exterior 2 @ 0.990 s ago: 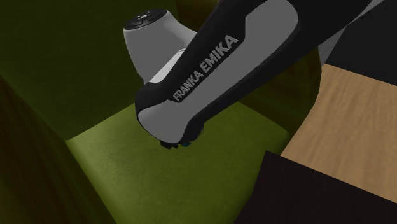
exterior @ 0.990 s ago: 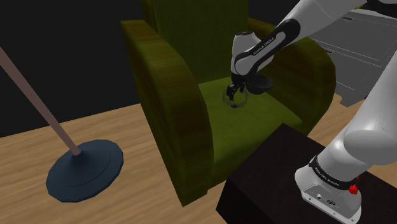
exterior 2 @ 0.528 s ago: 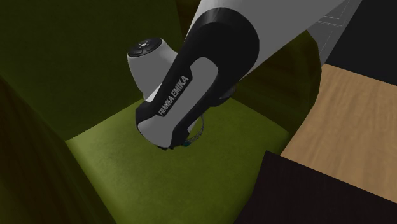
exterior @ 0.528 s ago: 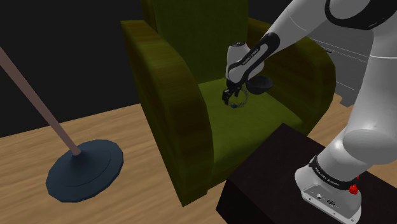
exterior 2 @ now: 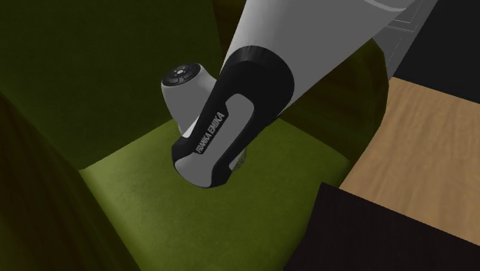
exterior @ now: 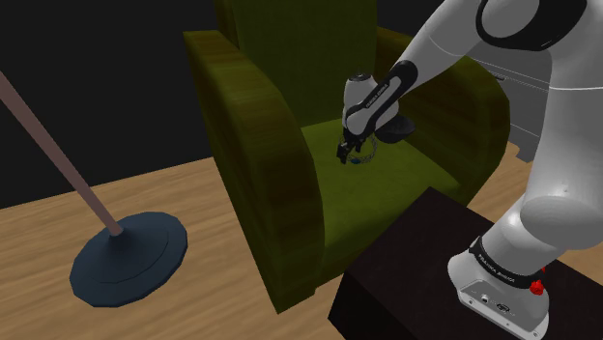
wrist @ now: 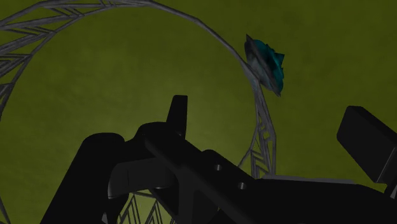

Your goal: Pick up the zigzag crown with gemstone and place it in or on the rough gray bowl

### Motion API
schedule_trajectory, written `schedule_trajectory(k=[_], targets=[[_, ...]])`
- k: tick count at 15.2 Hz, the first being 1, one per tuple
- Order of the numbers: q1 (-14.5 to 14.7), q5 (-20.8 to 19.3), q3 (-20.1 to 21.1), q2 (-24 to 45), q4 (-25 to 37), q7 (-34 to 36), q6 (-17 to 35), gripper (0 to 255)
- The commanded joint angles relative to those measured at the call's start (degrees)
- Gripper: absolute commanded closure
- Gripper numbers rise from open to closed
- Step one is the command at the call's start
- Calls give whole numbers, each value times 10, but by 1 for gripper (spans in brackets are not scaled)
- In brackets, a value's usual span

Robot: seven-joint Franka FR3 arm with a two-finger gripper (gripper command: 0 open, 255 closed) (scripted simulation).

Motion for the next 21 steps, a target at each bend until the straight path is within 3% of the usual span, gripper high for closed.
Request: schedule_trajectory(k=[1,4,5,14,21], targets=[[0,0,0,1,0,0,1,0],[0,0,0,1,0,0,1,0],[0,0,0,1,0,0,1,255],[0,0,0,1,0,0,1,255],[-1,5,3,-48,-5,-9,-42,255]])
